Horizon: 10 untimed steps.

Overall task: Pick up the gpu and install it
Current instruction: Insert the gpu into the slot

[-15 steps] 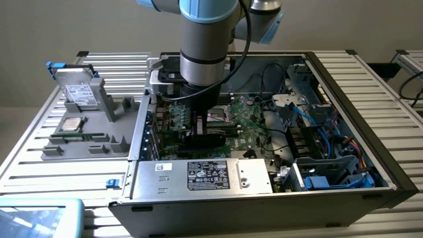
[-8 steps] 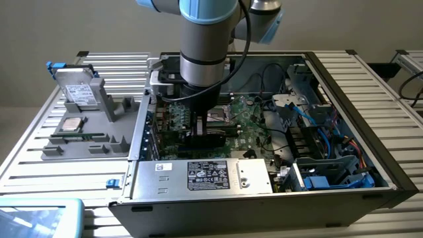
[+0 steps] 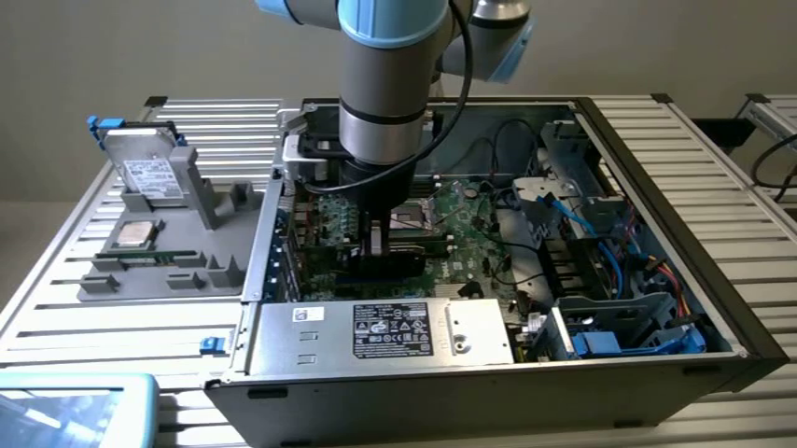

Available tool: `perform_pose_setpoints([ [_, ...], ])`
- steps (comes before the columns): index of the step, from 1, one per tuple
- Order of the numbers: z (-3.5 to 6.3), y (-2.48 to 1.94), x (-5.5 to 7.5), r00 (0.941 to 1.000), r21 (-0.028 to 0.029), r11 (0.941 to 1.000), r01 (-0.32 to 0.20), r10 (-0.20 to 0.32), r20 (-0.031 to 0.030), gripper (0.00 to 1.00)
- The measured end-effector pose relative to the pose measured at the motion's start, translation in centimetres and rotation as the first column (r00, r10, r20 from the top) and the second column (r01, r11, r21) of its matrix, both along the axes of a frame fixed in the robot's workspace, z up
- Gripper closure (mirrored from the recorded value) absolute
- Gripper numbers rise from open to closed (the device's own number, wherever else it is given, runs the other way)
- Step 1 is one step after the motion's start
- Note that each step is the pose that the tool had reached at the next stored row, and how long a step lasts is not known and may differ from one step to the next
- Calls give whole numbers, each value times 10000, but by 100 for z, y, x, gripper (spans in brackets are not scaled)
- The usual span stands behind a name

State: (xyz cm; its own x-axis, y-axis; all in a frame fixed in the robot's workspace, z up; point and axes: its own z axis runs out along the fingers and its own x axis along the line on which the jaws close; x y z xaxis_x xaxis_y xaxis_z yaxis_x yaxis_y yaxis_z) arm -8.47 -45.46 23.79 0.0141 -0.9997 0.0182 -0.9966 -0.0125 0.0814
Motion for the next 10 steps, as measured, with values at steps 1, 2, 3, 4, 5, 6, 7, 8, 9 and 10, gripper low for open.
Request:
perform_pose_setpoints([
  [1, 0, 0, 0, 10000, 0, 10000, -1, 1, 0, 72],
  [2, 0, 0, 0, 10000, 0, 10000, -1, 1, 0, 72],
  [3, 0, 0, 0, 10000, 0, 10000, 0, 0, 0, 72],
  [4, 0, 0, 0, 10000, 0, 10000, 0, 0, 0, 72],
  [5, 0, 0, 0, 10000, 0, 10000, 0, 0, 0, 72],
  [6, -1, 1, 0, 10000, 3, 10000, 0, 0, -1, 72],
  [7, -3, 1, 0, 10000, 11, 10000, 2, -2, 7, 70],
  [8, 1, 1, 0, 10000, 5, 10000, 1, -1, 14, 70],
  [9, 7, 0, 0, 10000, 2, 10000, 0, 0, 26, 64],
  [10, 13, 0, -1, 10000, 3, 10000, 2, -2, 52, 64],
])
